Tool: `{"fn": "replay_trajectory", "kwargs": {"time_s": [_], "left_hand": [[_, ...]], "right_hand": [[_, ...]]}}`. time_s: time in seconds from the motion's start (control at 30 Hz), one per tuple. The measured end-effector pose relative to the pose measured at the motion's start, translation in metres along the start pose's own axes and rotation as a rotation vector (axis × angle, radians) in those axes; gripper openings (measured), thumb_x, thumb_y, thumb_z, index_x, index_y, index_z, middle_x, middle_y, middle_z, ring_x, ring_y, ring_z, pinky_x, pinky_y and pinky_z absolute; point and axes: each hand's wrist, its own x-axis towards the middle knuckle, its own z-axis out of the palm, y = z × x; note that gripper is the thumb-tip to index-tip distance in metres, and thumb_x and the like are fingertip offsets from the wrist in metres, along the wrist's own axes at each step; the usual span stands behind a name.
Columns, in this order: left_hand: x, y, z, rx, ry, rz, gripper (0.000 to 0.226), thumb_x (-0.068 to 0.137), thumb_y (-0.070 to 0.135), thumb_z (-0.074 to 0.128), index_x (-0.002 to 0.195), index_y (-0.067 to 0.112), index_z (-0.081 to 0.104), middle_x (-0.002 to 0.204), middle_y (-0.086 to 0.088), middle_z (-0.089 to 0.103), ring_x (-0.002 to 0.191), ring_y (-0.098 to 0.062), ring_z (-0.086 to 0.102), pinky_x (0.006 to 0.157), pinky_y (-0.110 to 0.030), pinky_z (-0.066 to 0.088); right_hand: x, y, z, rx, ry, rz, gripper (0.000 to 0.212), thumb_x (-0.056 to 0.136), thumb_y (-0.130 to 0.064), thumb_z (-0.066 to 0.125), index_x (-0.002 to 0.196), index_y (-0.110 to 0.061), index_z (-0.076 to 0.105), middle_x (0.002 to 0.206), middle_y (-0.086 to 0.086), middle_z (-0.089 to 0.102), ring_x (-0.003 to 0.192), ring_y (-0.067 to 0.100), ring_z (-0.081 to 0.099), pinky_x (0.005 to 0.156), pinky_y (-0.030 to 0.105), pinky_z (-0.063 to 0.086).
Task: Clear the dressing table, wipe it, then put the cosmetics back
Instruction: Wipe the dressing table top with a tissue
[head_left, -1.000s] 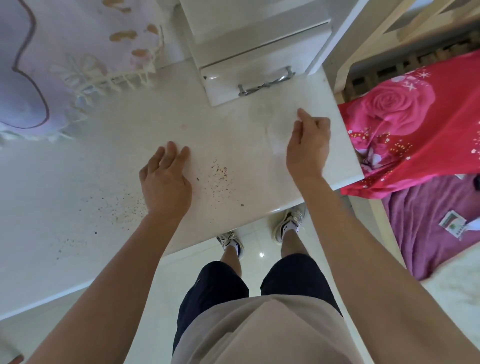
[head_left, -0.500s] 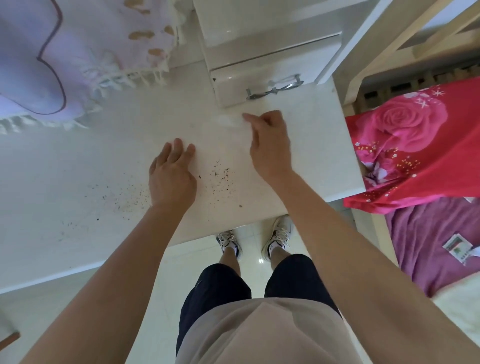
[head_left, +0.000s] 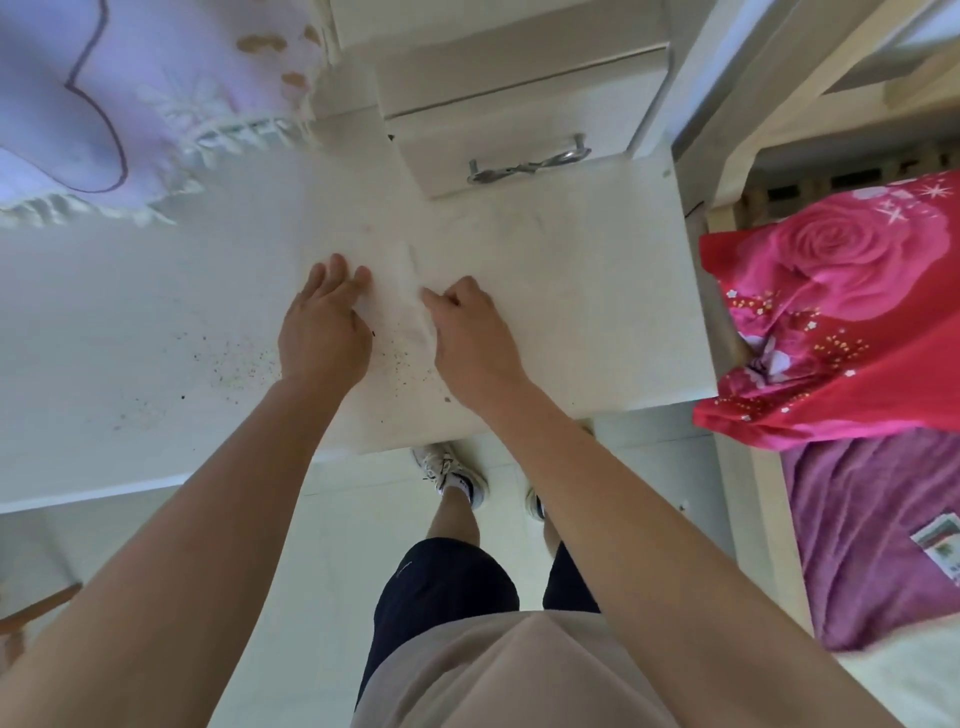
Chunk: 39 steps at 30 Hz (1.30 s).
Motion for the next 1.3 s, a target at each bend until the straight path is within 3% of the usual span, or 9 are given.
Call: {"fn": "replay_trajectory", "kwargs": {"time_s": [0.13, 0.27, 0.43, 0.53, 0.7, 0.9, 1.0, 1.13, 1.3], "left_hand": [[0.000, 0.000, 0.002, -0.004, 0.004, 0.006, 0.059, 0.090, -0.001, 0.036, 0.144, 0.021, 0.045, 0.159, 0.001, 0.028, 0.147, -0.021, 0.021, 0.114, -0.045, 0.030], [0.000, -0.005, 0.009, -0.001, 0.030, 0.058, 0.060, 0.084, -0.001, 0.037, 0.141, 0.014, 0.047, 0.155, -0.005, 0.034, 0.145, -0.027, 0.026, 0.105, -0.053, 0.041], [0.001, -0.014, 0.009, 0.024, 0.013, 0.158, 0.058, 0.080, -0.001, 0.039, 0.137, 0.009, 0.044, 0.151, -0.012, 0.034, 0.138, -0.031, 0.031, 0.103, -0.054, 0.039], [-0.002, -0.026, 0.004, 0.009, -0.031, 0.148, 0.051, 0.094, 0.009, 0.037, 0.145, 0.015, 0.038, 0.158, -0.010, 0.026, 0.147, -0.028, 0.018, 0.119, -0.051, 0.013], [-0.046, -0.079, 0.000, 0.003, 0.112, 0.117, 0.048, 0.101, 0.023, 0.036, 0.148, 0.015, 0.034, 0.158, -0.016, 0.023, 0.148, -0.033, 0.015, 0.118, -0.054, 0.011], [-0.064, -0.160, -0.007, 0.072, 0.072, 0.079, 0.055, 0.099, 0.024, 0.037, 0.151, 0.011, 0.025, 0.159, -0.021, 0.013, 0.147, -0.038, 0.009, 0.115, -0.062, 0.012], [-0.059, -0.182, -0.014, 0.082, 0.054, 0.073, 0.055, 0.099, 0.027, 0.034, 0.151, 0.013, 0.024, 0.160, -0.019, 0.014, 0.147, -0.038, 0.009, 0.114, -0.063, 0.013], [-0.045, -0.192, -0.019, 0.116, 0.032, 0.153, 0.055, 0.099, 0.032, 0.032, 0.151, 0.016, 0.024, 0.160, -0.015, 0.014, 0.148, -0.034, 0.010, 0.114, -0.063, 0.010], [-0.021, -0.177, -0.019, 0.159, 0.002, 0.269, 0.053, 0.099, 0.032, 0.028, 0.150, 0.018, 0.026, 0.161, -0.012, 0.013, 0.149, -0.030, 0.009, 0.115, -0.063, 0.006]], "right_hand": [[-0.011, 0.047, -0.038, 0.107, 0.346, 0.070, 0.045, 0.090, 0.000, 0.048, 0.133, -0.009, 0.058, 0.113, 0.016, 0.050, 0.098, 0.031, 0.053, 0.085, 0.036, 0.048], [-0.043, 0.122, -0.086, -0.134, 0.544, 0.338, 0.046, 0.093, -0.003, 0.045, 0.137, -0.009, 0.054, 0.116, 0.021, 0.049, 0.100, 0.035, 0.051, 0.080, 0.041, 0.047], [-0.063, 0.104, -0.056, -0.315, 0.368, 0.495, 0.063, 0.088, 0.004, 0.046, 0.149, -0.007, 0.034, 0.126, 0.022, 0.043, 0.109, 0.038, 0.044, 0.078, 0.042, 0.043], [-0.060, 0.060, -0.021, -0.322, 0.300, 0.472, 0.069, 0.085, 0.005, 0.045, 0.151, -0.003, 0.026, 0.128, 0.021, 0.040, 0.108, 0.036, 0.043, 0.081, 0.039, 0.046], [-0.039, -0.020, 0.043, -0.374, 0.145, 0.356, 0.076, 0.087, 0.000, 0.046, 0.154, -0.003, 0.010, 0.132, 0.019, 0.035, 0.110, 0.031, 0.039, 0.088, 0.030, 0.044], [-0.005, -0.103, 0.102, -0.410, 0.095, 0.149, 0.069, 0.088, -0.001, 0.044, 0.151, -0.001, 0.017, 0.136, 0.018, 0.036, 0.112, 0.032, 0.042, 0.089, 0.032, 0.043], [0.006, -0.117, 0.108, -0.163, 0.080, 0.080, 0.060, 0.086, 0.007, 0.043, 0.144, -0.006, 0.036, 0.126, 0.015, 0.039, 0.104, 0.029, 0.045, 0.087, 0.035, 0.047], [0.005, -0.087, 0.076, 0.037, 0.407, 0.134, 0.050, 0.094, 0.001, 0.042, 0.143, -0.007, 0.046, 0.121, 0.016, 0.043, 0.098, 0.021, 0.050, 0.088, 0.025, 0.042], [-0.009, -0.025, 0.012, -0.068, 0.727, 0.396, 0.045, 0.098, -0.001, 0.038, 0.142, -0.004, 0.046, 0.127, 0.022, 0.043, 0.101, 0.023, 0.051, 0.086, 0.000, 0.025]]}}
